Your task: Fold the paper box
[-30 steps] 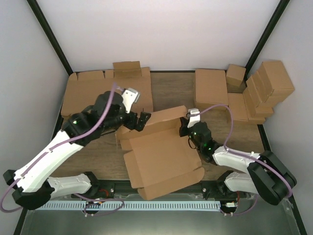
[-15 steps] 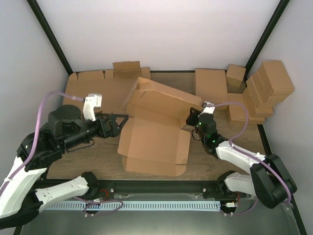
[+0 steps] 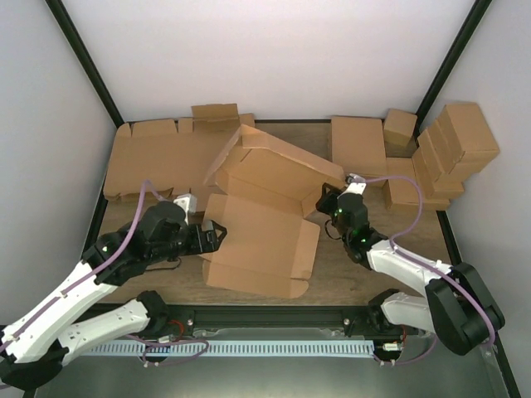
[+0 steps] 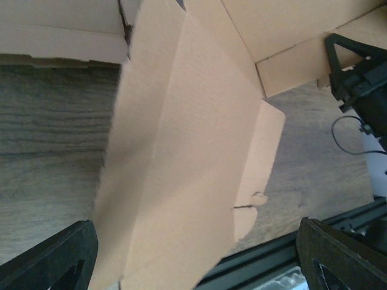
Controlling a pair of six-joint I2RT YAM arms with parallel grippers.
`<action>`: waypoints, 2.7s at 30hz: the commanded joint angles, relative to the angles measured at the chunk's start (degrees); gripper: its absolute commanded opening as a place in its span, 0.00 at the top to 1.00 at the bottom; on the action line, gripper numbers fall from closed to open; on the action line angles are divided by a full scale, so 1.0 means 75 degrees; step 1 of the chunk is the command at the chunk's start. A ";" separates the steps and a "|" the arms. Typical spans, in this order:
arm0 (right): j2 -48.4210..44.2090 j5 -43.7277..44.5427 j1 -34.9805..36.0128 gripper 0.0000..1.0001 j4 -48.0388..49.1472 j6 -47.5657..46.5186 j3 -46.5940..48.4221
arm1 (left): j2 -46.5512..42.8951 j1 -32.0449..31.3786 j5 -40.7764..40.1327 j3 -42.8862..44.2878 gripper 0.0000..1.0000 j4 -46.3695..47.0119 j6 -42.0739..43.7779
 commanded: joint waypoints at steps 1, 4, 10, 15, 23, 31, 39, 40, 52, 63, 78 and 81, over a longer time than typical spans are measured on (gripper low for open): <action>-0.0335 0.0025 -0.0004 0.99 0.0218 0.0238 -0.0036 | 0.0041 0.0015 -0.0844 -0.0014 0.08 0.0233 0.0128; -0.0466 0.0029 -0.0005 0.99 0.0125 0.0219 -0.0084 | 0.0245 0.0078 -0.1510 0.0056 0.09 -0.0131 0.0126; -0.0582 -0.0054 -0.0004 0.99 0.0116 0.0177 -0.0145 | 0.0323 0.0429 -0.0883 -0.0473 0.09 0.0537 0.0620; -0.0638 -0.0138 -0.0004 0.99 0.0076 0.0233 -0.0127 | 0.0401 0.0836 -0.0301 -0.0891 0.22 0.1053 0.0765; -0.0581 -0.0269 -0.0004 0.99 0.0014 0.0472 -0.0176 | 0.0391 0.0917 0.0067 -0.0734 0.81 0.1153 0.1534; -0.0071 -0.0650 -0.0001 0.87 -0.0033 0.0994 -0.0227 | 0.1096 0.0919 0.0386 0.0441 0.96 0.0161 0.2209; -0.0217 -0.1340 0.0007 0.50 -0.0026 0.0972 -0.0799 | 0.1859 0.0922 0.0181 0.1842 0.96 -0.0928 0.2546; -0.0326 -0.1449 0.0010 0.41 -0.0128 0.0920 -0.0861 | 0.1913 0.0924 0.0111 0.2006 0.96 -0.1038 0.2572; -0.2340 -0.2993 0.0007 0.00 -0.2243 -0.0508 -0.1093 | 0.2457 0.0916 -0.0308 0.3211 0.96 -0.2093 0.2838; -0.2429 -0.3842 0.0013 0.00 -0.2911 -0.2395 -0.0312 | 0.2755 0.0926 -0.0225 0.3750 0.96 -0.2818 0.3054; -0.1852 -0.4111 -0.0285 0.05 -0.3062 -0.2226 0.0883 | 0.3045 0.0921 0.0147 0.3491 0.96 -0.2573 0.3457; -0.1625 -0.5055 -0.0806 0.14 -0.3047 -0.1723 0.1181 | 0.3100 0.0922 0.0141 0.3478 0.96 -0.2495 0.3534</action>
